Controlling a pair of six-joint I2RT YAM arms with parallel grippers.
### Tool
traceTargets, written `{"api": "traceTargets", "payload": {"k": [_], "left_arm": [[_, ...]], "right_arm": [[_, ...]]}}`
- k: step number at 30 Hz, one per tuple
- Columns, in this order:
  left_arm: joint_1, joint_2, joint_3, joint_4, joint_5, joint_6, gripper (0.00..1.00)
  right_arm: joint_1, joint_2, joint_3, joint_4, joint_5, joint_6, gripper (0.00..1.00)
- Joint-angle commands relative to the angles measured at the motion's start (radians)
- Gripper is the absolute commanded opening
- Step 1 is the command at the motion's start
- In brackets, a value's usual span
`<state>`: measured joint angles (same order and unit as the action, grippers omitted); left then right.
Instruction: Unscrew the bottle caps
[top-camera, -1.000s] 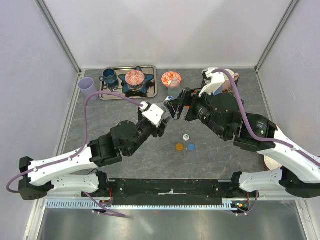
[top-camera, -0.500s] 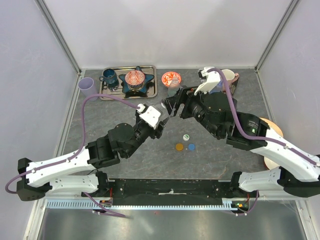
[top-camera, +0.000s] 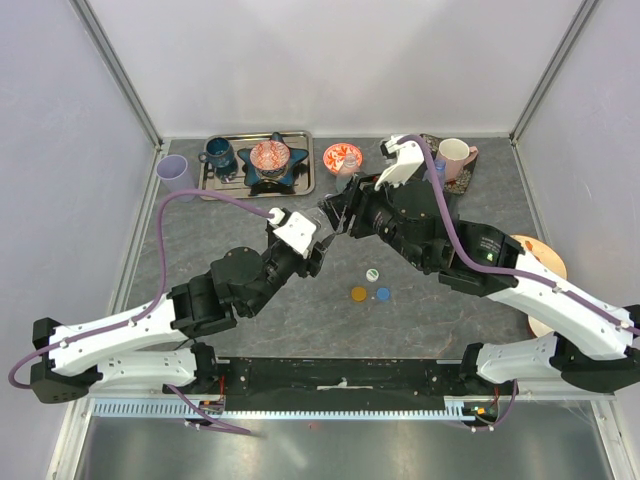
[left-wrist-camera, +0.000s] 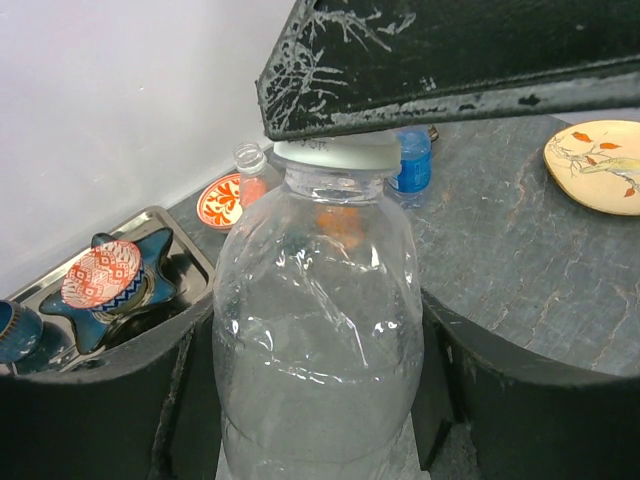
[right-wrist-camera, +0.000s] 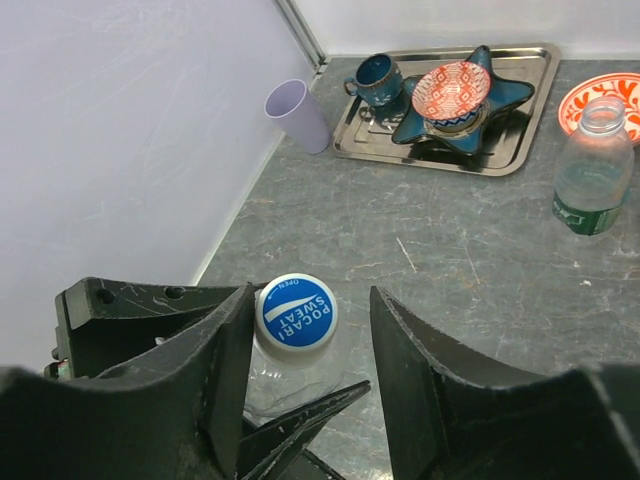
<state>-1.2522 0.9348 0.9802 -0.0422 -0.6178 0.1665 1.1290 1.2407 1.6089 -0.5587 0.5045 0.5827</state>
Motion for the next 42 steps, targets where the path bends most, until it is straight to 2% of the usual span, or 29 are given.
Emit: {"api": "traceTargets", "payload": {"k": [1, 8, 11, 12, 13, 17, 20, 21, 23, 24, 27, 28, 29, 30, 31, 33, 36, 42], "left_arm": [[-0.006, -0.017, -0.002, 0.067, -0.017, 0.028, 0.45], [-0.006, -0.022, -0.003, 0.071, -0.022, 0.028, 0.45], [-0.006, -0.024, -0.002, 0.071, -0.023, 0.028, 0.45], [-0.006, -0.025, 0.000, 0.071, -0.023, 0.028, 0.45], [-0.006, -0.027, 0.000, 0.073, -0.020, 0.028, 0.45], [-0.006, -0.047, -0.003, 0.074, 0.015, 0.015, 0.45], [-0.001, -0.071, 0.006, 0.048, 0.168, -0.019, 0.45], [0.003, -0.077, 0.020, 0.009, 0.288, -0.053, 0.45], [0.033, -0.091, 0.047, -0.045, 0.442, -0.094, 0.45], [0.051, -0.094, 0.055, -0.057, 0.613, -0.145, 0.44], [0.167, -0.091, 0.081, -0.053, 0.910, -0.244, 0.44], [0.236, -0.085, 0.084, -0.038, 1.085, -0.316, 0.44], [0.264, -0.074, 0.086, -0.018, 1.165, -0.350, 0.44], [0.290, -0.068, 0.086, 0.025, 1.237, -0.382, 0.44], [0.331, -0.059, 0.086, 0.037, 1.361, -0.444, 0.44], [0.361, -0.025, 0.089, 0.121, 1.491, -0.522, 0.44], [0.395, 0.025, 0.086, 0.191, 1.614, -0.616, 0.43], [0.422, 0.085, 0.061, 0.353, 1.722, -0.732, 0.42]], "right_arm": [[-0.009, -0.004, -0.010, 0.036, -0.012, 0.009, 0.52], [-0.014, -0.006, -0.038, 0.046, -0.057, 0.025, 0.31], [-0.014, -0.017, -0.058, 0.049, -0.084, 0.038, 0.14], [-0.014, -0.018, -0.063, 0.051, -0.090, 0.040, 0.04], [-0.015, -0.021, -0.070, 0.052, -0.107, 0.040, 0.01], [-0.015, -0.049, -0.093, 0.063, -0.153, 0.005, 0.00], [-0.017, -0.073, -0.093, 0.066, -0.193, -0.043, 0.00], [-0.015, -0.076, -0.083, 0.068, -0.213, -0.088, 0.00], [-0.015, -0.081, -0.063, 0.060, -0.305, -0.139, 0.00], [-0.015, -0.073, -0.019, 0.018, -0.334, -0.186, 0.00], [-0.015, -0.076, 0.002, -0.003, -0.458, -0.253, 0.00], [-0.014, -0.092, 0.002, -0.001, -0.480, -0.286, 0.00], [-0.014, -0.101, 0.002, -0.003, -0.506, -0.308, 0.00], [-0.015, -0.112, -0.009, 0.008, -0.597, -0.334, 0.00], [-0.014, -0.138, -0.013, 0.011, -0.636, -0.372, 0.00], [-0.015, -0.171, -0.047, 0.038, -0.763, -0.423, 0.00], [-0.015, -0.231, -0.063, 0.054, -0.858, -0.475, 0.00], [-0.015, -0.270, -0.040, 0.020, -1.000, -0.524, 0.00]]}}
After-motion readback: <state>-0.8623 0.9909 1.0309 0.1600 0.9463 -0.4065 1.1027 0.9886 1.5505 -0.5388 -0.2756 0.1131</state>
